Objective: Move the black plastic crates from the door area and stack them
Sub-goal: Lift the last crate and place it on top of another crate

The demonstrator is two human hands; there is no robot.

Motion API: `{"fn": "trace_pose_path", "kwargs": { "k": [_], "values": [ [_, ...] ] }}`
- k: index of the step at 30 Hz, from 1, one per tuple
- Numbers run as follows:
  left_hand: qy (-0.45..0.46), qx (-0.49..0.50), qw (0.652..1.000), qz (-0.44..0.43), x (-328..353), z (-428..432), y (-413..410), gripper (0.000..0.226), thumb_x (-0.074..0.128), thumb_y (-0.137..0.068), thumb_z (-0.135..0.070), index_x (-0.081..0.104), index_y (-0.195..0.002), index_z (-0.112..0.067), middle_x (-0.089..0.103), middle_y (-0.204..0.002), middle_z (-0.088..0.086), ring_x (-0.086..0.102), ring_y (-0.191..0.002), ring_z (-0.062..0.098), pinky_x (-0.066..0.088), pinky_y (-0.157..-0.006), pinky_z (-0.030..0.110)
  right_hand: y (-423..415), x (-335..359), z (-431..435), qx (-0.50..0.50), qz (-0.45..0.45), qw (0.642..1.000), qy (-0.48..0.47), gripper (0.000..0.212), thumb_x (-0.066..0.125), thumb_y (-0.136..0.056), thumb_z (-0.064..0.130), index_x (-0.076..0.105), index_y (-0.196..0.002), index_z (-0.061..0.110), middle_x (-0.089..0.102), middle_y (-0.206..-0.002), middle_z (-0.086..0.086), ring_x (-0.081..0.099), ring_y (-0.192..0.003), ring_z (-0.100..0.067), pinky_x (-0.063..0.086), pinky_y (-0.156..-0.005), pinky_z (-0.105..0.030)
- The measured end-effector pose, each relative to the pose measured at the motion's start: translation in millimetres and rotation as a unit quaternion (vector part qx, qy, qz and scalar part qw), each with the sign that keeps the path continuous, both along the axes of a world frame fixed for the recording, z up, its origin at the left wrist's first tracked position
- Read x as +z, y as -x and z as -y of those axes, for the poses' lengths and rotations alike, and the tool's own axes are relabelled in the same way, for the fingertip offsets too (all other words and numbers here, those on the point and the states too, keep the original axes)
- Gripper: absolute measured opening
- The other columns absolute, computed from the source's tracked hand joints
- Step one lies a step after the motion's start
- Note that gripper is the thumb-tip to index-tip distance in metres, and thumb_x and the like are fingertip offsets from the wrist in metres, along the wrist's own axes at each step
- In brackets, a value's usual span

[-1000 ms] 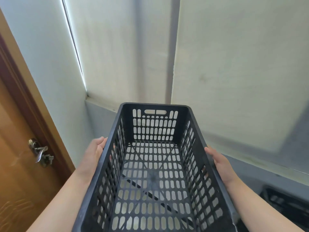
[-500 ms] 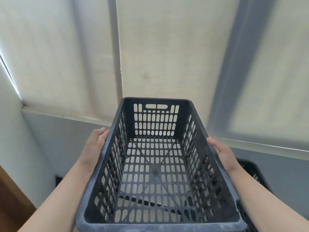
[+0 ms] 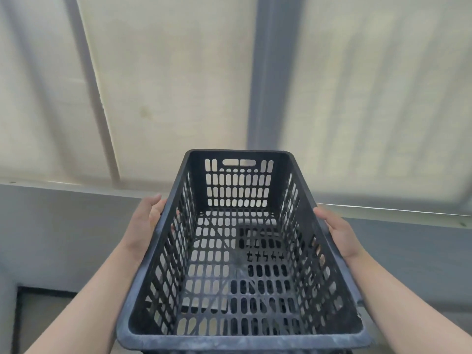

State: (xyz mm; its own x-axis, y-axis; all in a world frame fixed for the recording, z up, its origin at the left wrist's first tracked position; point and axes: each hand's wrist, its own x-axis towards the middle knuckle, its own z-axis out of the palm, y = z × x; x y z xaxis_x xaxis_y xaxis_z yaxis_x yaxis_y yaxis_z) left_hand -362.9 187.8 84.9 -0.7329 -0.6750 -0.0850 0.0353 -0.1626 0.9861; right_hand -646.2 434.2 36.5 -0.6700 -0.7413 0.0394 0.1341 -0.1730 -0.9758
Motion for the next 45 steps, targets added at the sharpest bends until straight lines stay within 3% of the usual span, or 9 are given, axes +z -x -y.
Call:
{"fn": "trace_pose_path", "kwargs": {
  "k": [4, 9, 14, 17, 19, 24, 28, 36, 45],
  "values": [
    [-0.009, -0.012, 1.0, -0.006, -4, -34, 36, 0.05, 0.023, -0.103, -0.044, 0.063, -0.111, -0.015, 0.064, -0.068, 0.006, 0.06, -0.046, 0.015, 0.049, -0.044, 0.023, 34, -1, -37, 0.02, 0.0, 1.0, 0.007, 0.071, 0.078, -0.075, 0.048, 0.068, -0.13, 0.004, 0.081, -0.112, -0.007, 0.077, -0.099, -0.019, 0.047, -0.105, -0.043],
    [-0.026, -0.034, 0.999, -0.004, -10, -59, 70, 0.052, 0.026, -0.102, -0.046, 0.063, -0.117, -0.012, 0.065, -0.067, 0.005, 0.06, -0.048, 0.017, 0.05, -0.043, 0.025, 68, -11, -73, -0.004, 0.015, 1.0, 0.013, 0.098, 0.086, -0.067, 0.061, 0.062, -0.143, 0.005, 0.069, -0.137, -0.012, 0.055, -0.138, -0.037, 0.03, -0.124, -0.053],
    [0.063, -0.007, 0.998, 0.014, -12, -70, 98, 0.037, 0.03, -0.108, -0.029, 0.06, -0.095, -0.011, 0.06, -0.049, -0.006, 0.053, -0.036, 0.007, 0.042, -0.037, 0.016, 75, -12, -91, -0.047, 0.003, 0.999, -0.014, 0.047, 0.049, -0.105, 0.031, 0.061, -0.133, -0.004, 0.082, -0.101, -0.006, 0.079, -0.089, -0.019, 0.062, -0.084, -0.031],
    [0.082, -0.025, 0.996, 0.007, -14, -72, 108, 0.037, 0.028, -0.109, -0.021, 0.057, -0.088, -0.014, 0.059, -0.044, -0.008, 0.052, -0.033, 0.004, 0.041, -0.036, 0.013, 80, -18, -98, -0.07, 0.007, 0.997, -0.009, 0.086, 0.074, -0.084, 0.057, 0.055, -0.15, 0.004, 0.064, -0.146, -0.016, 0.055, -0.139, -0.038, 0.035, -0.123, -0.054],
    [0.062, -0.039, 0.997, -0.001, -13, -70, 111, 0.04, 0.028, -0.108, -0.022, 0.059, -0.085, -0.012, 0.057, -0.045, -0.005, 0.05, -0.033, 0.007, 0.041, -0.036, 0.014, 83, -20, -98, -0.062, 0.01, 0.998, 0.014, 0.101, 0.085, -0.07, 0.061, 0.054, -0.153, 0.012, 0.054, -0.156, -0.017, 0.045, -0.145, -0.041, 0.024, -0.125, -0.062],
    [0.002, -0.086, 0.996, -0.014, -18, -62, 121, 0.047, 0.024, -0.106, -0.03, 0.062, -0.091, -0.007, 0.056, -0.057, 0.005, 0.051, -0.038, 0.014, 0.043, -0.038, 0.018, 91, -35, -100, -0.058, 0.036, 0.998, 0.011, 0.071, 0.072, -0.089, 0.048, 0.057, -0.149, 0.013, 0.063, -0.143, -0.019, 0.061, -0.125, -0.032, 0.038, -0.117, -0.061],
    [-0.014, -0.098, 0.995, -0.004, -26, -62, 129, 0.047, 0.027, -0.104, -0.036, 0.065, -0.1, -0.008, 0.061, -0.063, 0.005, 0.057, -0.043, 0.015, 0.048, -0.042, 0.022, 100, -52, -96, -0.052, 0.051, 0.997, -0.004, 0.046, 0.042, -0.106, 0.024, 0.057, -0.146, 0.007, 0.077, -0.115, -0.013, 0.078, -0.095, -0.027, 0.063, -0.078, -0.04],
    [-0.028, -0.059, 0.997, 0.028, -44, -65, 145, 0.044, 0.035, -0.1, -0.043, 0.064, -0.1, -0.01, 0.054, -0.076, 0.013, 0.049, -0.054, 0.024, 0.047, -0.051, 0.03, 117, -65, -87, -0.042, 0.056, 0.997, -0.015, 0.039, 0.048, -0.103, 0.025, 0.071, -0.135, 0.029, 0.07, -0.138, -0.016, 0.067, -0.124, -0.036, 0.045, -0.11, -0.053],
    [-0.034, -0.042, 0.998, 0.041, -64, -65, 156, 0.045, 0.033, -0.102, -0.042, 0.064, -0.106, -0.01, 0.056, -0.071, 0.009, 0.05, -0.05, 0.021, 0.048, -0.049, 0.029, 123, -76, -86, -0.039, 0.038, 0.998, -0.044, 0.041, 0.034, -0.109, 0.015, 0.06, -0.14, 0.021, 0.075, -0.134, -0.002, 0.069, -0.126, -0.022, 0.058, -0.103, -0.037]
  ]
}}
